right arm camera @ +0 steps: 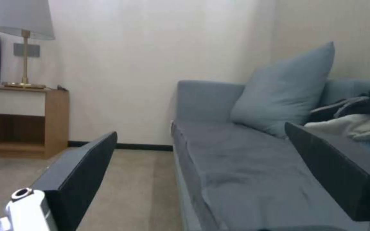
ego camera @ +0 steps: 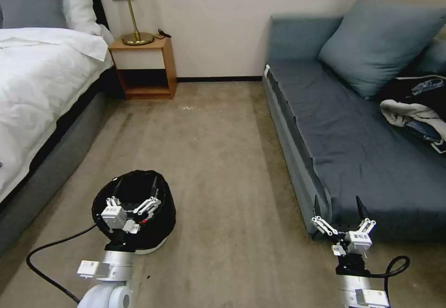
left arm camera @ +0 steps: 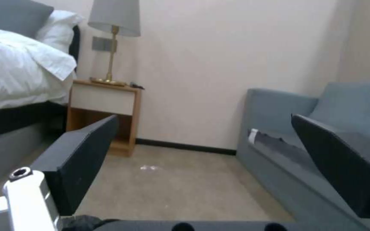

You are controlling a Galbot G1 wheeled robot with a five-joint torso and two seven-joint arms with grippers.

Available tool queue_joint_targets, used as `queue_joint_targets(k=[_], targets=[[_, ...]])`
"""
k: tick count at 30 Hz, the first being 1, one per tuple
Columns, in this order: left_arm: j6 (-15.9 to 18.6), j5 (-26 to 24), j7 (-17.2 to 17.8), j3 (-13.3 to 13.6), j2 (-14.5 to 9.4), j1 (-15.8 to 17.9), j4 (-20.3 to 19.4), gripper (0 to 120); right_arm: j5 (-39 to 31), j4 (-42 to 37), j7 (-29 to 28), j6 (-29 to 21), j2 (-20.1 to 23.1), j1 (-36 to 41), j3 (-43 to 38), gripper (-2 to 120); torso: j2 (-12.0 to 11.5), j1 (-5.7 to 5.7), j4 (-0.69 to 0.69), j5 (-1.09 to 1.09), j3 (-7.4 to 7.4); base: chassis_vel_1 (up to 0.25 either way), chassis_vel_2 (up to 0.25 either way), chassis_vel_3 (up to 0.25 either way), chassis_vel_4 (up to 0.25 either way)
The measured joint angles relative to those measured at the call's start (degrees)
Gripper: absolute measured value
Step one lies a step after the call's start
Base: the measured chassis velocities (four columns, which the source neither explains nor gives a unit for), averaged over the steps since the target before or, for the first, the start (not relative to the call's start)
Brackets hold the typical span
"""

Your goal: Pick up the trash bin, then pick up the garbage on the floor and place it into the trash bin.

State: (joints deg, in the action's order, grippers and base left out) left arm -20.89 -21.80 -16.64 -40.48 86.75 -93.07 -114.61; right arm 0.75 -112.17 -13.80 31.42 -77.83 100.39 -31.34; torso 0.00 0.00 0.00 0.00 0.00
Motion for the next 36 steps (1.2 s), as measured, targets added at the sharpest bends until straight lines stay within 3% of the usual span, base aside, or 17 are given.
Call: queue_joint_targets(k=[36], targets=[[-0.01, 0.00, 0.03, -0.01, 0.00, 0.00, 0.09, 100, 0.00, 0.00, 0.02, -0.01, 0.01, -0.02, 0.01, 100, 0.00, 0.00, 0.00, 0.00, 0.00, 0.000, 0.000, 0.000, 0.000]])
